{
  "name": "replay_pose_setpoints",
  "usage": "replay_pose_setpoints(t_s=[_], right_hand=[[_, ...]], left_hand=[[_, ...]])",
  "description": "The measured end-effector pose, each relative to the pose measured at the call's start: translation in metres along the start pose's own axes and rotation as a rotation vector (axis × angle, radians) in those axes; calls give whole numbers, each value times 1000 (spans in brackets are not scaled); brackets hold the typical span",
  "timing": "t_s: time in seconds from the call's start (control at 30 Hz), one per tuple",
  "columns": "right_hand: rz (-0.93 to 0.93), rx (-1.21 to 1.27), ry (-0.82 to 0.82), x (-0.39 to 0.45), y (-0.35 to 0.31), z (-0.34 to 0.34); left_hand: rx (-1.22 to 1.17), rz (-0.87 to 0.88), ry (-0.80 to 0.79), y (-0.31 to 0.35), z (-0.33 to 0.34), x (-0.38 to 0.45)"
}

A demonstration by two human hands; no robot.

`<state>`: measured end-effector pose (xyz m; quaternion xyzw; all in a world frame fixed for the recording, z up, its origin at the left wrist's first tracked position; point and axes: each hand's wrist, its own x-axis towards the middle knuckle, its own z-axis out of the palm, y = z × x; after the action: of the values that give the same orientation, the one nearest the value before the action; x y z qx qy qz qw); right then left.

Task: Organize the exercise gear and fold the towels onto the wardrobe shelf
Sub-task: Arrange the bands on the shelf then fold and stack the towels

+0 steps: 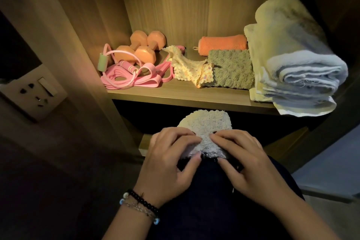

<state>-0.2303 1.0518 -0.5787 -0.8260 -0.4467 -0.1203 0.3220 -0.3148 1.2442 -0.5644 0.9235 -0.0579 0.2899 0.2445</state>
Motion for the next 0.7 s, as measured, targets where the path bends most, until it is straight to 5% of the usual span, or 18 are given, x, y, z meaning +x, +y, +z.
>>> replay_pose_setpoints(t_s=[0.1, 0.3, 0.5, 0.6, 0.7], right_hand=[[44, 124, 43, 1, 4, 4], [140, 322, 154, -2, 0, -3], [313, 487, 334, -5, -11, 1], [495, 609, 429, 10, -11, 5], [616, 580, 449, 23, -8, 7]], left_hand=[[-61, -57, -114, -4, -1, -2], [-204, -127, -2, -2, -3, -3], [-413, -545, 149, 6, 3, 0], [-486, -796, 88, 8, 5, 14], [-495, -872, 80, 5, 9, 22]])
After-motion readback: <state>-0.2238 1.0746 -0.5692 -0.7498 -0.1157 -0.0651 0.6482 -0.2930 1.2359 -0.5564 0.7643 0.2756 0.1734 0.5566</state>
